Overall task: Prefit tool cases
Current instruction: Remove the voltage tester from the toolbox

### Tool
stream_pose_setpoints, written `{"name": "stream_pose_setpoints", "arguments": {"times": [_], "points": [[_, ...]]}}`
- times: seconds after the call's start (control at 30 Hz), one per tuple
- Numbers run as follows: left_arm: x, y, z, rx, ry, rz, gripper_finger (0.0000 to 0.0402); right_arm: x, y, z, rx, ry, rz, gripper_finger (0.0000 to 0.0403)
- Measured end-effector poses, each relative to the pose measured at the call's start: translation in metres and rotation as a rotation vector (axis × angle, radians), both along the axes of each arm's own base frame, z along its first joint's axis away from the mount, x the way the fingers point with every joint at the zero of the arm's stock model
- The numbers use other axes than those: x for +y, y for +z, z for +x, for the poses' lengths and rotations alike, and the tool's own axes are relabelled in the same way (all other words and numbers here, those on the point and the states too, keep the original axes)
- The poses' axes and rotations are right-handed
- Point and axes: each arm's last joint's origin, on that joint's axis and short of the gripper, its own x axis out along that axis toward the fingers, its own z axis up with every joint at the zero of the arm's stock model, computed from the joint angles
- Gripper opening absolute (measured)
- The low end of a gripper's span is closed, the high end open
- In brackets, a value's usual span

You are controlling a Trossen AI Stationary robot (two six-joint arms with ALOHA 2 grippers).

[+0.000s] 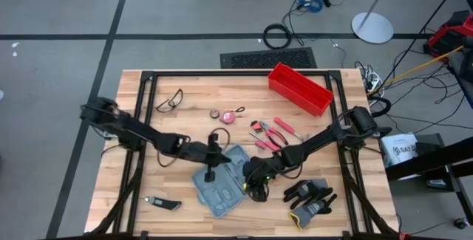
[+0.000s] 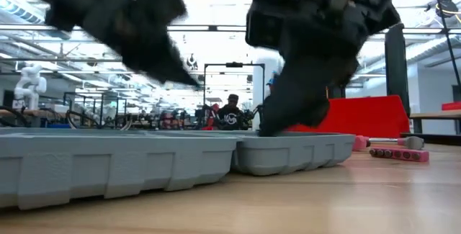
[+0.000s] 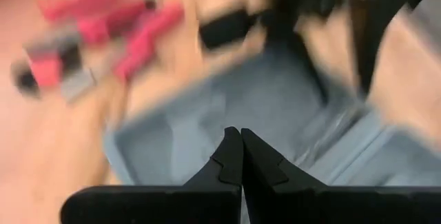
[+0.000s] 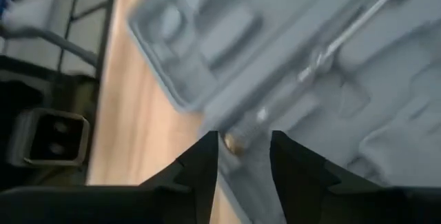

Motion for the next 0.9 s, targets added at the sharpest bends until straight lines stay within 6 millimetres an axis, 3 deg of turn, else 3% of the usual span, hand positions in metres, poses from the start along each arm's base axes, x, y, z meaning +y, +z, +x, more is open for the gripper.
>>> {"name": "stream_pose_setpoints", "arguments": {"times": [0.2,0.3,0.43,0.67,0.9], "points": [[0.004,0.052,-0.021,-0.049,-0.024,-0.096,0.0001,-0.008,0.022,-0.003,-0.065,0.009,-0.062,0.0122],[0.008,0.058,-0.035,0.036,0.011,-0.153,0.0001,-0.012,0.021,-0.006,-0.043,0.022,-0.121,0.0122],[0.009,0.044,-0.038,0.157,0.087,-0.181,0.0001,-0.018,0.016,-0.006,-0.030,0.007,-0.217,0.0123],[-0.002,0.002,-0.026,0.367,0.119,-0.294,0.0001,-0.027,0.017,-0.002,-0.046,-0.027,-0.220,0.0123],[-0.012,-0.029,-0.016,0.438,0.131,-0.335,0.0001,-0.026,0.011,0.001,-0.044,-0.033,-0.213,0.0123]]}}
